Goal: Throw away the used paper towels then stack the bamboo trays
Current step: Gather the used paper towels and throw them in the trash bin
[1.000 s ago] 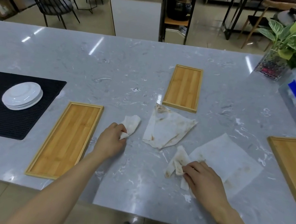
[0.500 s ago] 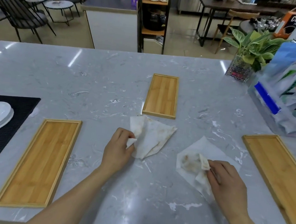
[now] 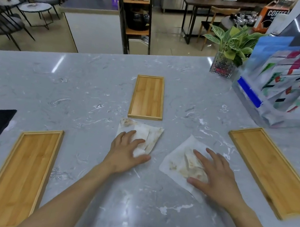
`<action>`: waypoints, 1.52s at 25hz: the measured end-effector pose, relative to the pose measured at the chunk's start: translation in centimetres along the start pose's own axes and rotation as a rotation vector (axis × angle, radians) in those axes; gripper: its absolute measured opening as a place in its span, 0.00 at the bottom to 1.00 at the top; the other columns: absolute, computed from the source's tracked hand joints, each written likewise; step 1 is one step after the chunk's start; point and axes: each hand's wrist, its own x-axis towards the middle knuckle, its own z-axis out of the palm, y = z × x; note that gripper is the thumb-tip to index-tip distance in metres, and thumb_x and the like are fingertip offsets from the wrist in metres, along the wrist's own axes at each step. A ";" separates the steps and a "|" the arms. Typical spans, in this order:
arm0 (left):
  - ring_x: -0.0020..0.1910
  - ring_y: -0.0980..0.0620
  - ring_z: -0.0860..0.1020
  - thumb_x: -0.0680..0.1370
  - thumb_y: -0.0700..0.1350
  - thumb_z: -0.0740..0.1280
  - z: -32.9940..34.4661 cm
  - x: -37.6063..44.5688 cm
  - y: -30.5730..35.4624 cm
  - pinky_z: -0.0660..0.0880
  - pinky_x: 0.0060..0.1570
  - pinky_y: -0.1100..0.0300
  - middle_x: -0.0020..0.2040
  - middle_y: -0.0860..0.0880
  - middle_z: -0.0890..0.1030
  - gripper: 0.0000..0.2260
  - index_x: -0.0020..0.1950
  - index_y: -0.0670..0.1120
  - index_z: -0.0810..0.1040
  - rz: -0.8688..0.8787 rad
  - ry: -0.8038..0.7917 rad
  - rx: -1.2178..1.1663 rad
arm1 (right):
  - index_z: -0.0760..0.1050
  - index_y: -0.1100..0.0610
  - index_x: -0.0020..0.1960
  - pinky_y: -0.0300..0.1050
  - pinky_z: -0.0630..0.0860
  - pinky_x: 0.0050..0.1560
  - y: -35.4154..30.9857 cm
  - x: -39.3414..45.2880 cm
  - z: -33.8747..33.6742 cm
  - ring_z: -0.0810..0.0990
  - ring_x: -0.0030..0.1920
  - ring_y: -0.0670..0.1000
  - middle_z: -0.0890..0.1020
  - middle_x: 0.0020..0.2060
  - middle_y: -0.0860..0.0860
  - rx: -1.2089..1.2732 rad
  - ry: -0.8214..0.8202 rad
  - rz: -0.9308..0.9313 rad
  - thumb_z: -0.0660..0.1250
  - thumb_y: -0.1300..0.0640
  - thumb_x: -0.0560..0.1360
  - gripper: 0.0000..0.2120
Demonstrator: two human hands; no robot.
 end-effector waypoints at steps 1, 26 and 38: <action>0.77 0.45 0.44 0.66 0.77 0.52 0.0 0.2 0.0 0.46 0.74 0.44 0.79 0.51 0.52 0.35 0.70 0.64 0.66 -0.014 -0.051 0.002 | 0.42 0.26 0.70 0.60 0.52 0.74 0.1 0.4 0.0 0.45 0.77 0.56 0.49 0.78 0.46 -0.027 -0.072 -0.007 0.56 0.22 0.63 0.40; 0.51 0.55 0.74 0.75 0.45 0.66 0.1 -0.8 -1.9 0.66 0.36 0.61 0.54 0.57 0.74 0.10 0.53 0.56 0.81 0.165 0.148 -0.084 | 0.80 0.50 0.53 0.45 0.74 0.38 -5.7 -4.3 3.3 0.76 0.50 0.52 0.80 0.53 0.47 -0.046 0.204 0.153 0.68 0.55 0.74 0.09; 0.50 0.59 0.75 0.75 0.42 0.70 0.4 -3.0 4.4 0.75 0.42 0.60 0.51 0.59 0.75 0.09 0.50 0.55 0.83 0.537 0.102 -0.328 | 0.79 0.45 0.51 0.49 0.77 0.35 -8.1 -15.0 0.9 0.78 0.48 0.49 0.81 0.50 0.44 -0.046 0.510 0.408 0.70 0.52 0.72 0.08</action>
